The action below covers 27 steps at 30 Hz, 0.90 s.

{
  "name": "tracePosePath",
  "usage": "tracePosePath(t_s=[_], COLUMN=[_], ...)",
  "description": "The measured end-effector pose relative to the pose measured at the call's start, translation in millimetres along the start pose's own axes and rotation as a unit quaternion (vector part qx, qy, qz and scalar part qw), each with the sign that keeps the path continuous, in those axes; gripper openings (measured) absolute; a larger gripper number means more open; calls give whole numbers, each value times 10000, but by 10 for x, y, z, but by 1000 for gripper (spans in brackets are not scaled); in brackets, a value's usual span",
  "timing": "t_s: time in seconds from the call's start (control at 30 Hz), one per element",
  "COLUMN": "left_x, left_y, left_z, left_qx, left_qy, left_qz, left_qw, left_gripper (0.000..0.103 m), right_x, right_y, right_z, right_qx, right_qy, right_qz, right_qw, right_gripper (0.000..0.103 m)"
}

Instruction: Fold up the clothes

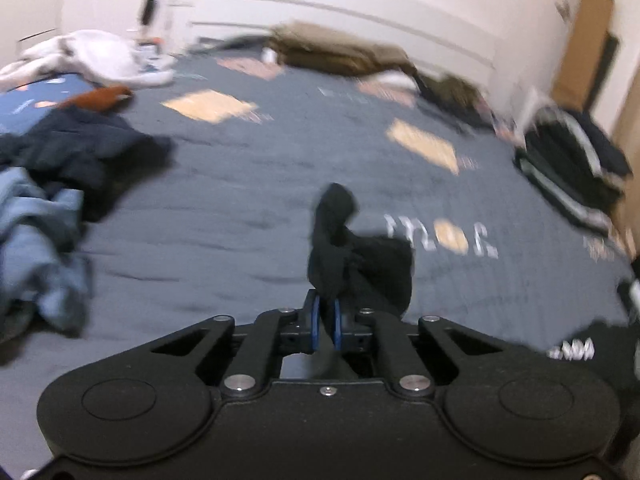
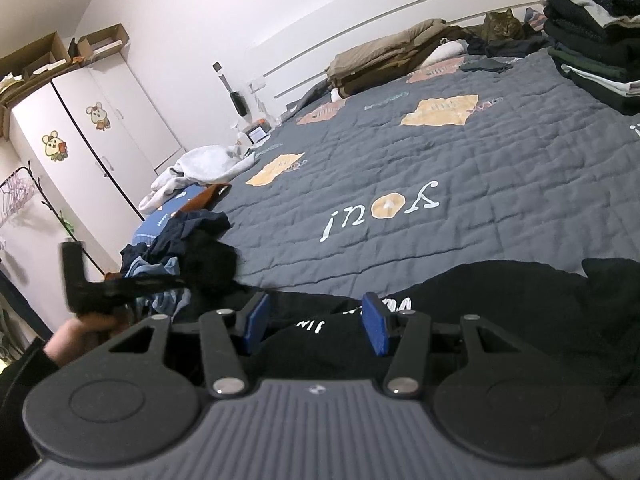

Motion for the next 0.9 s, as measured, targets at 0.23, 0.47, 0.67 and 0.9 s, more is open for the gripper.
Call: tracePosePath(t_s=[0.23, 0.47, 0.67, 0.9], left_x=[88, -376, -298, -123], left_y=[-572, -1071, -944, -98], left_z=[-526, -550, -829, -811], left_qx=[209, 655, 341, -375], left_qy=[267, -586, -376, -214], left_qz=[-560, -1011, -913, -112], left_qw=[9979, 9910, 9945, 9990], left_gripper=[7, 15, 39, 60], right_x=[21, 2, -5, -10], right_y=[-25, -53, -14, 65], right_z=[-24, 2, 5, -17], right_qx=[48, 76, -37, -126], right_qy=[77, -37, -46, -22], right_qz=[41, -20, 48, 141], right_qw=[10000, 10000, 10000, 9998], right_gripper=[51, 51, 51, 51])
Point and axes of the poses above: each gripper's, at about its wrist camera, not at the fingertips, and z roughly the way its jaws point, y to its right, x to its top, the point moved 4 cm from there along z, roughly the way its jaws point, and after that the axes turned 14 degrees about -z, right-handed, at the moved point
